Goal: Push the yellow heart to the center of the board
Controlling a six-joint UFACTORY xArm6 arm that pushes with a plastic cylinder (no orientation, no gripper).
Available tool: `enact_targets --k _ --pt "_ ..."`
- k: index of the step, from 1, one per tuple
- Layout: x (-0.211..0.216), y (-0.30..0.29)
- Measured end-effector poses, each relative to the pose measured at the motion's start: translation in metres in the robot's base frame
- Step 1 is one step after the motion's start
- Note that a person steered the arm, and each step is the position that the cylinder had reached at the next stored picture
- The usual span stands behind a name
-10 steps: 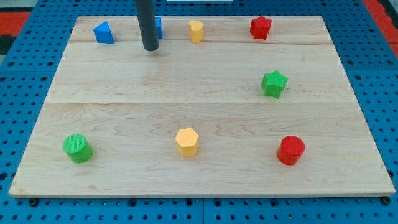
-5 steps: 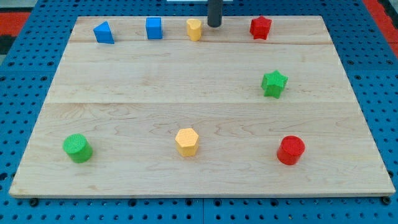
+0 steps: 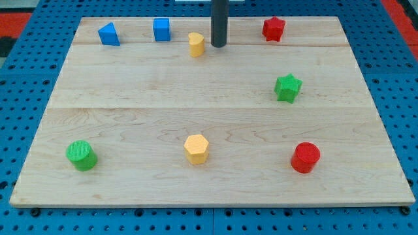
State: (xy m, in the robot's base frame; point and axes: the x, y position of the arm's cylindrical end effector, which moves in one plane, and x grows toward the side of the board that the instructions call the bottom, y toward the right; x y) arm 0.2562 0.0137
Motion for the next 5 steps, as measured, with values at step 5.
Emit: enact_targets --k 5 --pt "0.088 -0.005"
